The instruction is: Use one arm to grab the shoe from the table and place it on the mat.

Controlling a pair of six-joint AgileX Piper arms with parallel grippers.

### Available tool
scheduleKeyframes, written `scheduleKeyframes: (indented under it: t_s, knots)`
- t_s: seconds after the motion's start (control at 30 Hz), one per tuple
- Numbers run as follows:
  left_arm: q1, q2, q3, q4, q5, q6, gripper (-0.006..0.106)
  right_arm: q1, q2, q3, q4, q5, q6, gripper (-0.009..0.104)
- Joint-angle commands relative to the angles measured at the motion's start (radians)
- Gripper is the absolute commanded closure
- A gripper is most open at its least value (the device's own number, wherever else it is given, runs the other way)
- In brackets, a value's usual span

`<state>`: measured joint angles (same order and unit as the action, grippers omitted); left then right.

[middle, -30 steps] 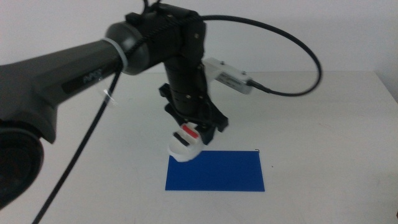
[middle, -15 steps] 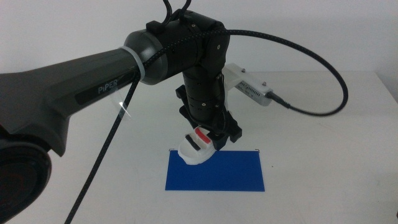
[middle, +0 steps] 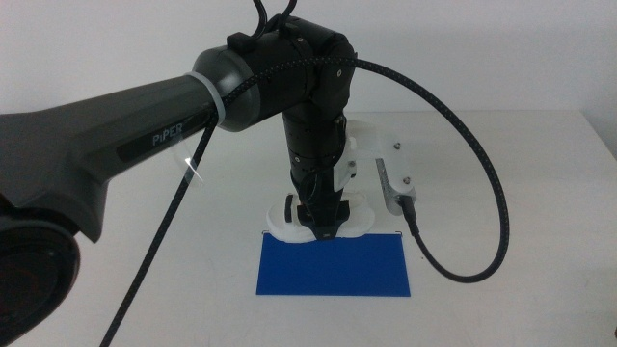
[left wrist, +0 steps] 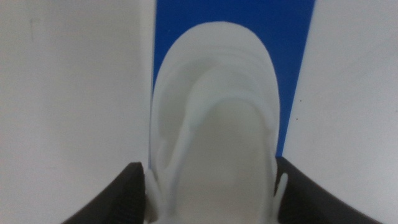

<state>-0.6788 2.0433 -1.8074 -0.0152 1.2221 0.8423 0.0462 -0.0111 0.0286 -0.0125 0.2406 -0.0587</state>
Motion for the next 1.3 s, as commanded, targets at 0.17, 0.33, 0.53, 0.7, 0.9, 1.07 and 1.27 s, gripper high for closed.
scheduleKeyframes:
  t_s: [0.17, 0.33, 0.53, 0.7, 0.9, 1.07, 1.27]
  knots:
    - [-0.004, -0.066, -0.03, -0.068, -0.002, 0.034, 0.089, -0.001, 0.004, 0.005, -0.011, -0.073, -0.01, 0.017]
    - [-0.004, -0.049, -0.03, -0.106, 0.001, 0.034, 0.089, -0.001, 0.004, 0.005, -0.011, -0.073, -0.01, 0.017]
    - [-0.004, -0.001, -0.03, -0.129, -0.001, 0.034, 0.089, -0.001, 0.004, 0.005, -0.011, -0.073, -0.01, 0.017]
    - [-0.004, 0.042, -0.03, -0.141, -0.004, 0.034, 0.089, -0.001, 0.004, 0.005, -0.011, -0.073, -0.01, 0.017]
    - [-0.004, 0.086, -0.03, -0.14, -0.022, 0.034, 0.089, -0.001, 0.004, 0.005, -0.011, -0.073, -0.01, 0.017]
    - [-0.004, 0.108, -0.03, -0.141, -0.042, 0.042, 0.089, -0.001, 0.004, 0.005, -0.011, -0.073, -0.01, 0.017]
    - [-0.004, 0.111, -0.03, -0.131, -0.048, 0.049, 0.089, -0.001, 0.004, 0.005, -0.011, -0.073, -0.01, 0.017]
